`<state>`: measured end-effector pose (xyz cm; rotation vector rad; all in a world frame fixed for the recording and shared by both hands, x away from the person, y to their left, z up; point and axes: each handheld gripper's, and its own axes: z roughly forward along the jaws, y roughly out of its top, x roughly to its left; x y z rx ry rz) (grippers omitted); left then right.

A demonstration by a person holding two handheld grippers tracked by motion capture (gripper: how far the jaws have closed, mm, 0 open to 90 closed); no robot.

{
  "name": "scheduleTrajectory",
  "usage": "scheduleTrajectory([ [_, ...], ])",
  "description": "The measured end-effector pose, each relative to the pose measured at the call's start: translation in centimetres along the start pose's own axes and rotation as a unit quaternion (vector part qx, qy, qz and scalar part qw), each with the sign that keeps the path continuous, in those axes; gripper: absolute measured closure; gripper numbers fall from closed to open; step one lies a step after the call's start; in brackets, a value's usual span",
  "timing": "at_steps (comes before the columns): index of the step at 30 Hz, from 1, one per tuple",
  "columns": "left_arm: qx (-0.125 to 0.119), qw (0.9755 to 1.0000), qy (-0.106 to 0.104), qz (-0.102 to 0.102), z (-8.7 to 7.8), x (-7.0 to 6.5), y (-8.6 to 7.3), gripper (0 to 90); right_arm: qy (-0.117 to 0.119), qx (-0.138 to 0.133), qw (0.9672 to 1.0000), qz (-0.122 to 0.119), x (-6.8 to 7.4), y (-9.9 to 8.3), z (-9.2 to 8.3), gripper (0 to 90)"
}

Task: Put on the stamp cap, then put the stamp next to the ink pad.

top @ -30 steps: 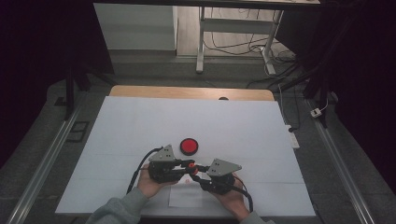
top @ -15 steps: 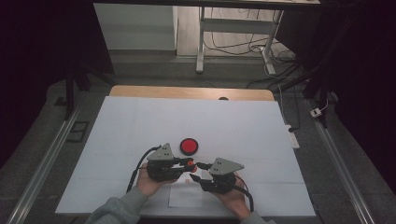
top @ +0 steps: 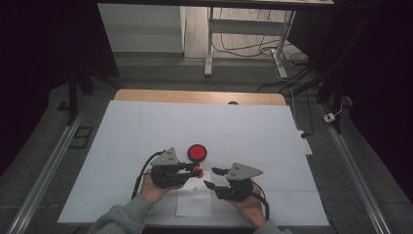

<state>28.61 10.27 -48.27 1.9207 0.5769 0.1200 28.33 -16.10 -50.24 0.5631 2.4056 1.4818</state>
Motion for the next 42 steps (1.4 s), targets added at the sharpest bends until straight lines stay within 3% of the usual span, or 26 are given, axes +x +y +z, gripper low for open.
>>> scheduleTrajectory([
  [15,-0.004,0.9998,0.014,-0.011,-0.7,1.0,0.0,72.1,-0.042,0.000,0.9988,0.024,-2.6,-1.5,-3.7,44.1],
  [30,-0.007,0.9982,0.054,-0.027,-2.1,3.1,-0.3,72.1,-0.106,0.009,0.9936,0.038,-4.9,-3.5,-8.1,43.8],
  [42,0.001,0.9955,0.085,-0.042,-2.5,4.8,-0.6,72.0,-0.122,0.011,0.9914,0.046,-5.7,-4.4,-9.9,43.7],
])
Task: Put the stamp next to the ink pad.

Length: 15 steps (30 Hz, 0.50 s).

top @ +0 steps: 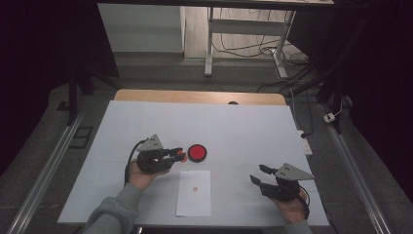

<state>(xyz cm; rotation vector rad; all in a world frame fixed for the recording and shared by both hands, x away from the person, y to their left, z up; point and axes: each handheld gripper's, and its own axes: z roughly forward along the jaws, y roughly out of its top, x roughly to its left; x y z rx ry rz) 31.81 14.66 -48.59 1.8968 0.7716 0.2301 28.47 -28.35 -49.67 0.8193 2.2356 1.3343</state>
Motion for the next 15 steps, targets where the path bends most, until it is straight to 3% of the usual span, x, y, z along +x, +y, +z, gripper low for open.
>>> scheduleTrajectory([
  [9,0.029,0.9989,0.028,-0.022,1.7,2.0,-0.7,71.9,0.000,0.005,1.0000,0.002,-0.1,-0.2,0.1,43.8],
  [15,0.069,0.9965,0.037,-0.028,3.0,2.6,-1.4,71.8,0.000,0.007,1.0000,0.004,-0.1,-0.4,-0.1,43.8],
])
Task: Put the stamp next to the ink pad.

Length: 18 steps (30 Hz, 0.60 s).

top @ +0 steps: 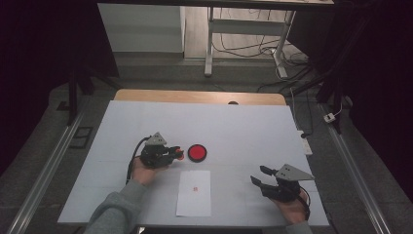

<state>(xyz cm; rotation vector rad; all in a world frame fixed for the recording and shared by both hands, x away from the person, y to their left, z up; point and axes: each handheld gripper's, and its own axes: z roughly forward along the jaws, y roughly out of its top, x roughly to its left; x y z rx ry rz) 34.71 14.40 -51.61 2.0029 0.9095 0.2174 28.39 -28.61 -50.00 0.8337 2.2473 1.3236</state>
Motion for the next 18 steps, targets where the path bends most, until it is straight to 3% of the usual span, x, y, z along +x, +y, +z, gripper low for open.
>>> scheduleTrajectory([
  [4,0.018,0.9998,0.010,0.006,0.5,0.1,-0.3,71.8,-0.002,-0.001,1.0000,0.001,-0.1,-0.1,-0.2,43.8],
  [11,0.037,0.9991,0.018,0.001,1.2,0.6,-1.0,71.5,0.000,0.001,1.0000,0.005,-0.3,-0.2,0.1,43.8],
  [18,0.045,0.9987,0.025,0.009,1.4,0.4,-1.1,70.5,0.003,0.000,1.0000,0.003,-0.2,-0.2,0.0,43.8],
])
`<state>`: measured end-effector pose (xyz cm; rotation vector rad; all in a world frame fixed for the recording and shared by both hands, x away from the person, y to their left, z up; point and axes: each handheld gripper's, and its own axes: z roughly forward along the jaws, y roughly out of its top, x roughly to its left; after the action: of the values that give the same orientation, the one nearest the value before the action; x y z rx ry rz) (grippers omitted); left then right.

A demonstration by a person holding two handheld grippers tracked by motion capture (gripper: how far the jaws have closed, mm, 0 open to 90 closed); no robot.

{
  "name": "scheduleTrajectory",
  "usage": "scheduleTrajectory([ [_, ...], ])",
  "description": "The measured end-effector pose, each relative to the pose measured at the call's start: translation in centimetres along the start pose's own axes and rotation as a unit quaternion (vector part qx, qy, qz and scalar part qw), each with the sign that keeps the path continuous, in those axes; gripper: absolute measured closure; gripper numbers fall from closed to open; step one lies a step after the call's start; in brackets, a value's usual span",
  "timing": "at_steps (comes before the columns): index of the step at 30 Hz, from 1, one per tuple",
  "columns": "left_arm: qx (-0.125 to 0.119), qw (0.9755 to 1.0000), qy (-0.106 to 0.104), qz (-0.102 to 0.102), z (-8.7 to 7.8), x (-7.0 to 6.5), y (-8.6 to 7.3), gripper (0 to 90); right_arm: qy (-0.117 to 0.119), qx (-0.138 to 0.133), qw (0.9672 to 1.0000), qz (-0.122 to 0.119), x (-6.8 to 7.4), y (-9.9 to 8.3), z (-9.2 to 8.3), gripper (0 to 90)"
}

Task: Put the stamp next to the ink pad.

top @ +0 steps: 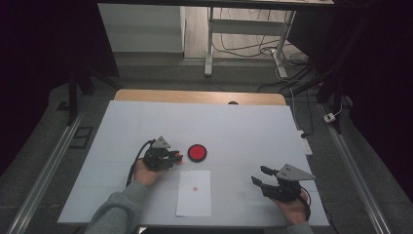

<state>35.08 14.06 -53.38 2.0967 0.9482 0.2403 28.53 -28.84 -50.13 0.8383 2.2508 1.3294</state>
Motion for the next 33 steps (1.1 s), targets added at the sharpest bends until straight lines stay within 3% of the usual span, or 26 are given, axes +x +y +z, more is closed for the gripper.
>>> scheduleTrajectory([
  [3,-0.005,1.0000,0.004,0.002,-0.2,-0.1,0.0,59.8,-0.001,0.000,1.0000,-0.002,0.0,0.1,0.0,43.7],
  [6,-0.035,0.9994,0.006,-0.004,-0.8,-0.2,0.2,47.8,0.000,-0.001,1.0000,-0.003,0.1,0.1,0.0,43.6],
  [12,-0.070,0.9974,0.001,-0.019,-2.5,-0.5,0.3,34.4,0.000,0.001,1.0000,-0.003,-0.1,0.0,0.0,43.5],
  [16,-0.078,0.9968,-0.012,-0.017,-3.8,-0.8,0.3,31.0,-0.002,0.003,1.0000,-0.004,-0.1,0.0,0.0,43.5],
  [23,-0.079,0.9966,-0.023,0.006,-5.8,-1.8,-0.3,31.1,-0.002,0.003,1.0000,-0.005,-0.3,-0.1,0.2,43.3],
  [33,-0.066,0.9975,-0.025,0.004,-8.2,-2.5,-3.2,31.3,-0.001,0.015,0.9997,-0.017,-0.9,-0.3,0.3,43.1],
])
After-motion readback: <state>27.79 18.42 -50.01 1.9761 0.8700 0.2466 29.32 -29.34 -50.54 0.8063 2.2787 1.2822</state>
